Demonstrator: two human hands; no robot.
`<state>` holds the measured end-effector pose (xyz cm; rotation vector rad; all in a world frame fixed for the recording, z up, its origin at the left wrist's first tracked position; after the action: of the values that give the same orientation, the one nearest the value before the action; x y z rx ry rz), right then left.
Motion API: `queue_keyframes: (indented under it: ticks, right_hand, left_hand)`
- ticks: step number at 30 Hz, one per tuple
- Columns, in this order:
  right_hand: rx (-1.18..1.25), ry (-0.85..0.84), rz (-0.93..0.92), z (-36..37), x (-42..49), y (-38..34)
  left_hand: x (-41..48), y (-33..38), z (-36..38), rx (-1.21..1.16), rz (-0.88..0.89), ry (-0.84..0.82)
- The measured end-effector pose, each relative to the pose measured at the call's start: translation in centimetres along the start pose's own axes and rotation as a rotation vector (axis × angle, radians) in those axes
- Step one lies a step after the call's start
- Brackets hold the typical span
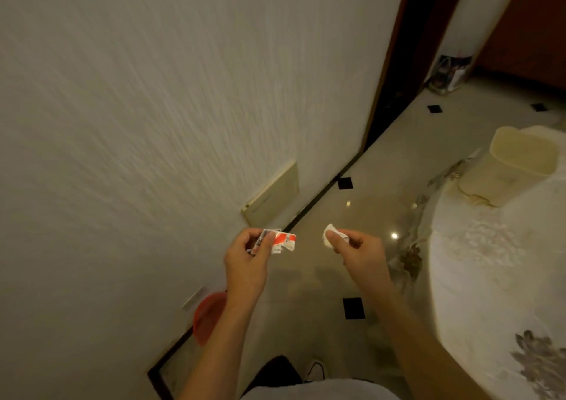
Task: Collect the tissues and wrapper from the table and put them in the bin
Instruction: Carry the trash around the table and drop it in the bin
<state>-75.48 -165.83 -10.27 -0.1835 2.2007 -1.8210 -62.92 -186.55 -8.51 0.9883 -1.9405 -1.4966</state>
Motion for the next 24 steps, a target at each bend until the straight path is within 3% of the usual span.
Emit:
queue_keyframes:
  ticks: [13, 24]
  right_hand:
    - [-0.042, 0.24, 0.038, -3.1, 15.1, -0.9]
    - [-0.064, 0.49, 0.016, -4.7, 30.3, -5.5]
  left_hand:
    - [16.7, 5.0, 14.0, 0.072, 0.109, -0.249]
    - [31.6, 10.6, 27.2, -0.007, 0.192, -0.493]
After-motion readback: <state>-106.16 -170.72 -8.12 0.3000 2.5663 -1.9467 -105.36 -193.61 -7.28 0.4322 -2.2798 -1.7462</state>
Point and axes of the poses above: each hand's wrist, its own x-axis towards the middle knuckle, its own z-axis out of the palm, y = z × x, the point moved 8 cm from there along x, towards the middle knuckle, and after that the axes turned 2 degrees about y, right-handed, at the moved point
